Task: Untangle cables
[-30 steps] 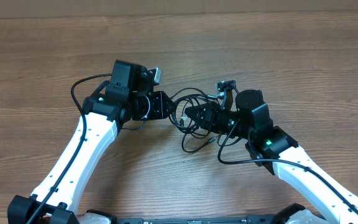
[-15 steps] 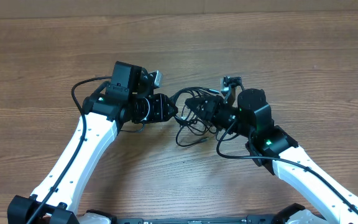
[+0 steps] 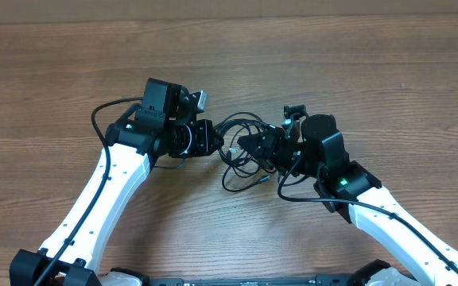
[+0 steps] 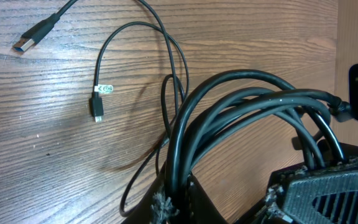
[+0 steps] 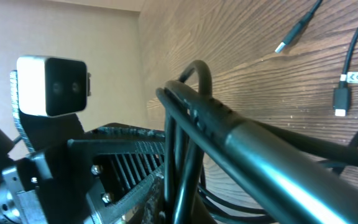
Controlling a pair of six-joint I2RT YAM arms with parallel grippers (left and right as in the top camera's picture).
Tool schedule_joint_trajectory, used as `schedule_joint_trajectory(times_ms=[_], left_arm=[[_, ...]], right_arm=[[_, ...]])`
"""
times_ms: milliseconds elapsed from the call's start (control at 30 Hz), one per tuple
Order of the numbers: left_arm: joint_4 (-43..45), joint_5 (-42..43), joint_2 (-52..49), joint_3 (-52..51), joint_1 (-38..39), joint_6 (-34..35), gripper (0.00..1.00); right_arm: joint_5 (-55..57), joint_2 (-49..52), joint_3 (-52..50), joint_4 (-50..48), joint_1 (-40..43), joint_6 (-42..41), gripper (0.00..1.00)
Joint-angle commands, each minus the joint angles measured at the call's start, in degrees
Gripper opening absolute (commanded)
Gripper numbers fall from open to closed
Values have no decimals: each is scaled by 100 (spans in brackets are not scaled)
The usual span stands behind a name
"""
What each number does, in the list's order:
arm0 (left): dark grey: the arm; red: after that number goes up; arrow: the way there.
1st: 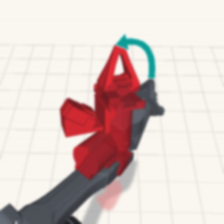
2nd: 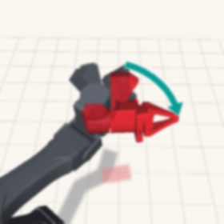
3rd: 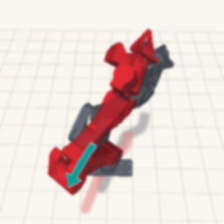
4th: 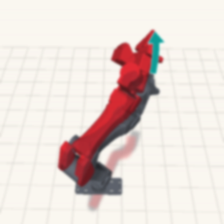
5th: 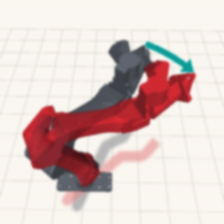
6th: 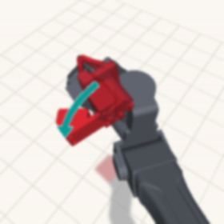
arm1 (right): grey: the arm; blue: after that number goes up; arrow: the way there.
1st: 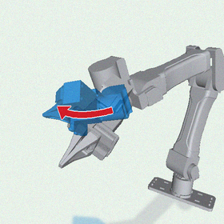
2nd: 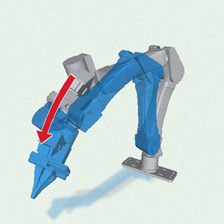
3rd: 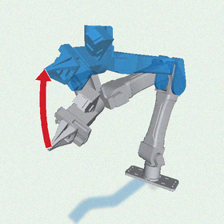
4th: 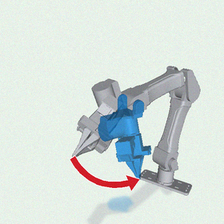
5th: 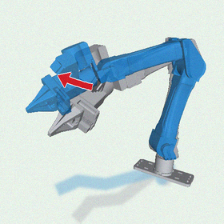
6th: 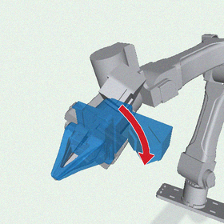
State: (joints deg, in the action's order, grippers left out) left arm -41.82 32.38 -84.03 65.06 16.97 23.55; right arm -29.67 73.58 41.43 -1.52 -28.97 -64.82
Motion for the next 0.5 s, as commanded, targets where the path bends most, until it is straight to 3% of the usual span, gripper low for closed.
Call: schedule_joint_trajectory(times_ms=[0, 133, 300, 467], left_arm=[[7, 66, 92, 122, -13, -90, 10], [160, 343, 92, 144, -55, -87, 8], [446, 1067, 92, 291, -293, -85, 5], [450, 1231, 92, 455, -588, -87, 4]], right_arm=[[-37, -11, 17, -17, -22, 275, 4], [162, -9, 17, 426, -22, 737, 4], [481, -9, 17, 1600, -22, 1523, 4], [1075, -9, 17, 2688, -22, 1963, 4]])
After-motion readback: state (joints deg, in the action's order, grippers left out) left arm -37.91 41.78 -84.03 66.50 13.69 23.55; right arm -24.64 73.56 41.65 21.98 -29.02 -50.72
